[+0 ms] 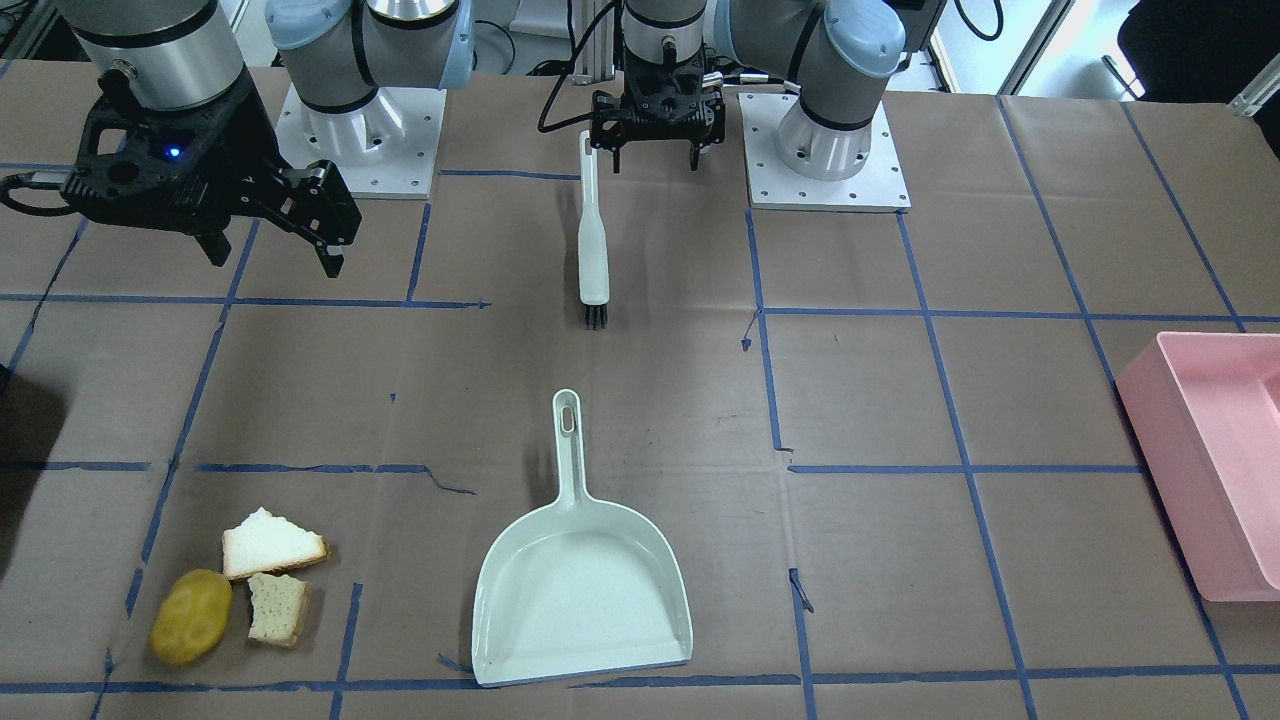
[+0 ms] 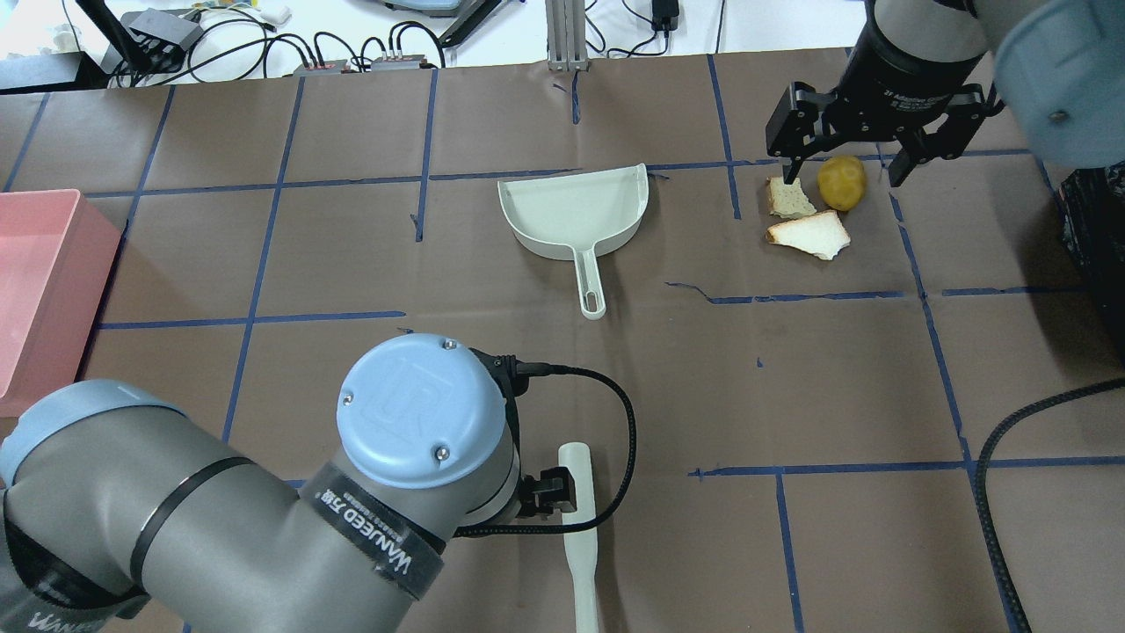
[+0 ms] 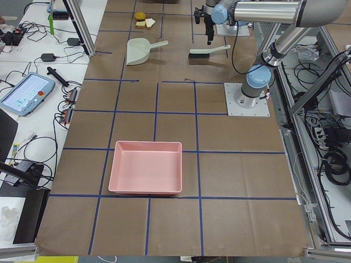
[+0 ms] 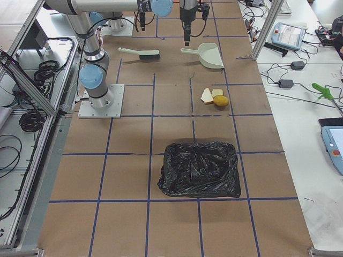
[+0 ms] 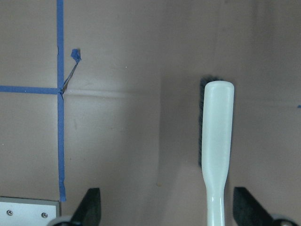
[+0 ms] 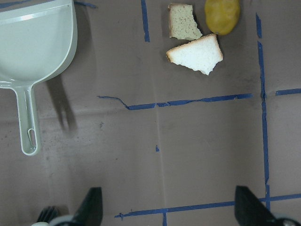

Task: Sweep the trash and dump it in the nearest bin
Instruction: 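Move the left gripper down over the white brush handle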

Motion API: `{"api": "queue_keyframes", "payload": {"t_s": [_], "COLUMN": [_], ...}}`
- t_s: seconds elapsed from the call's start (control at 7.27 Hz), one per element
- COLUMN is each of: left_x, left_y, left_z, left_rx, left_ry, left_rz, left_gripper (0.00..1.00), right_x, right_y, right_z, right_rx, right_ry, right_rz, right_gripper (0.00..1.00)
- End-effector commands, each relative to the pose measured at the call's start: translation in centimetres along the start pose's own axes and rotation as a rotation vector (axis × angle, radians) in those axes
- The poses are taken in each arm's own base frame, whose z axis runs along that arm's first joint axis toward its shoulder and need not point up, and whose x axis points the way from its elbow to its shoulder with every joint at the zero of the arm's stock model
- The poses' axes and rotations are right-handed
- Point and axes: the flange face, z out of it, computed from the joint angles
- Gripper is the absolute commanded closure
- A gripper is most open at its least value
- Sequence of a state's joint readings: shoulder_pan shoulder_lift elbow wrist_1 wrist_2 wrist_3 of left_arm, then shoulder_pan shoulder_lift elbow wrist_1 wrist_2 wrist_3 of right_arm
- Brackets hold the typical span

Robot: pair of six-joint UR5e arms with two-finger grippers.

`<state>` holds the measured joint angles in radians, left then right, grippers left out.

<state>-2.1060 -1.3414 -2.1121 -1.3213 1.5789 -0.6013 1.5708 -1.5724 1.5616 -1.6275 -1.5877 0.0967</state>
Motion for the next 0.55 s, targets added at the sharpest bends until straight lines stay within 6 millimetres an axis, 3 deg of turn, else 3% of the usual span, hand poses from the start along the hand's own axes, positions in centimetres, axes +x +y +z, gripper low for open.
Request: {"api": "queue_keyframes", "payload": {"t_s": [0.0, 0.27, 0.41], "left_x": [0.3, 1.1, 1.1], "left_y": [1.6, 3.7, 3.9], "left_z": [2.0, 4.6, 5.4], "left_rx": [-0.018, 0.025, 0.014], "left_ry": [-0.015, 0.015, 0.008], "left_rz": [-0.044, -0.038, -0.084], "left_gripper": [0.00, 0.00, 0.00], "right_x": [0.0, 0.0, 0.0], "right_y": [0.0, 0.0, 0.0], "right_z": [0.0, 0.0, 0.0], "right_rx": [0.000, 0.000, 0.000], "right_ry": [0.000, 0.000, 0.000], "right_rz": [0.000, 0.000, 0.000], "right_gripper": [0.00, 0.00, 0.00]}}
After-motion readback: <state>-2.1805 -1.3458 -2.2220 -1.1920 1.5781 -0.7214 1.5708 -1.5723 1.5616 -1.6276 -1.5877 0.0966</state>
